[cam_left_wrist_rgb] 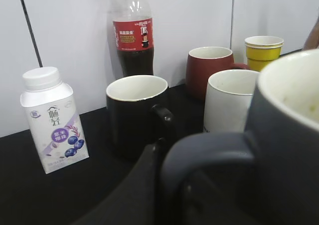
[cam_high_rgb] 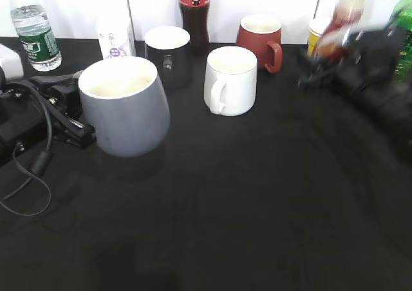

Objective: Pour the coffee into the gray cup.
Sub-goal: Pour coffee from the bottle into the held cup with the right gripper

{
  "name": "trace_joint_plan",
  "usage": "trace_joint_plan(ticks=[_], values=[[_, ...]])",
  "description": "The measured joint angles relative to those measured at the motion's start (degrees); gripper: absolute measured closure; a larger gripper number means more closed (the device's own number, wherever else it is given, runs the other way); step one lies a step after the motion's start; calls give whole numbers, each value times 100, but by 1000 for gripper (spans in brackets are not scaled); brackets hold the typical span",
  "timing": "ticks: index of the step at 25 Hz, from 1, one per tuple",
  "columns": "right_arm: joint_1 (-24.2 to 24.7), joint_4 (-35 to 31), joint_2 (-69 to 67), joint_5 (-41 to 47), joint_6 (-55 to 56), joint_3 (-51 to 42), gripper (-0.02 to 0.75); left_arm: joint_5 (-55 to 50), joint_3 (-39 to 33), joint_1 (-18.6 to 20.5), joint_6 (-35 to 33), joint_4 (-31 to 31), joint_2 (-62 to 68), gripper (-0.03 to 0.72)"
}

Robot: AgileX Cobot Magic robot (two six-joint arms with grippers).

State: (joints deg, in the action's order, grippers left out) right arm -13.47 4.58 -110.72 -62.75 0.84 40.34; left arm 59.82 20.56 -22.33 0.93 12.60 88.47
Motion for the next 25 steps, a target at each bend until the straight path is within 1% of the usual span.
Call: trace_joint_plan(ticks=[2,3,5,7,10,11,13,14,16,19,23,25], values=[[-141,385,712,441,0,-103,210,4,0,0,0,24,0,646],[-326,526,1023,679,0,-103,210,6,0,0,0,101,0,646],[-777,593,1446,1116,0,-103,210,13,0,0,0,242,0,646],[-1291,608,1648,1474,0,-103,210,17,0,0,0,278,0,646],[-1978,620,1662,2040,0,104,210,71,0,0,0,707,0,646],[-2178,642,1664,2292,-31,262,211,71,0,0,0,771,0,646],[-2452,661,1669,2731,-490,523,211,97,0,0,0,783,0,646],[-2538,701,1670,2897,-803,601,211,102,0,0,0,783,0,646],[-2559,729,1675,2995,-1406,642,211,102,0,0,0,812,0,646],[-2559,729,1675,3259,-2495,642,211,102,0,0,0,1024,0,646],[-2559,729,1675,3264,-3703,642,211,91,0,0,0,1036,0,646],[-2559,729,1675,3264,-4213,642,211,-114,0,0,0,1036,0,646]])
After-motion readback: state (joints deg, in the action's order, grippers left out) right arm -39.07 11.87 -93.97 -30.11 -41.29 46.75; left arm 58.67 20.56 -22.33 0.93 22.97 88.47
